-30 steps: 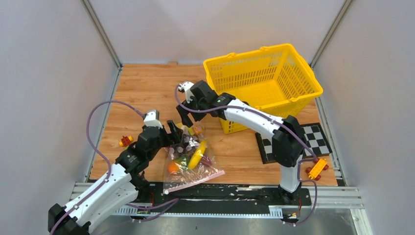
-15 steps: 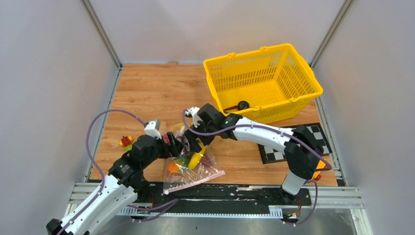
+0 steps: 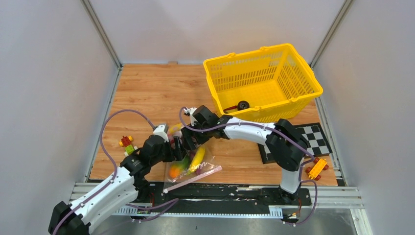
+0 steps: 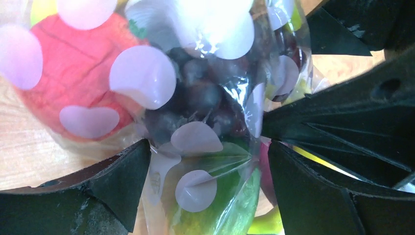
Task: Place the food in the zip-top bag and seal the zipper
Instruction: Adjust the zipper food storage bag at the center of the board, then reset both arms
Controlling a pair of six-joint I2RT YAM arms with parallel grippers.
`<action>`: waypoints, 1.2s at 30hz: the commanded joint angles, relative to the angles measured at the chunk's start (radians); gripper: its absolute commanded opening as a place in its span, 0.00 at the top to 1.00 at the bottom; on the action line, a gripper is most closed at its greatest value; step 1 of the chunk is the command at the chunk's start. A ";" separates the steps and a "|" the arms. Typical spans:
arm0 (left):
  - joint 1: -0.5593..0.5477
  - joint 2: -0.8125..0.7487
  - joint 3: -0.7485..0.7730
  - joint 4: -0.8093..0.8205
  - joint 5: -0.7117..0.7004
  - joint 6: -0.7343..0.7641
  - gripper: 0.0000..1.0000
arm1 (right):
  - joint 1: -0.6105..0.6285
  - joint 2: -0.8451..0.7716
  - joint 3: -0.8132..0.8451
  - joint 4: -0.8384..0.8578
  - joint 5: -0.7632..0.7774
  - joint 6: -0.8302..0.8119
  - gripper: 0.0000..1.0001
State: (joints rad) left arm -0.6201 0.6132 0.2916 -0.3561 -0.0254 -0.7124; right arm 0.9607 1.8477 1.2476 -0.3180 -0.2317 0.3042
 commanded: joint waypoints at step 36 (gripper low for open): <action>0.011 -0.116 0.562 -0.241 -0.496 0.239 0.00 | -0.135 -0.805 -0.031 0.076 0.523 -0.334 0.00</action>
State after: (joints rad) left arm -0.6136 0.4843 0.7853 -0.4992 -0.4603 -0.5182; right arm 0.8288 1.1687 1.3128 -0.2920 -0.0795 0.0452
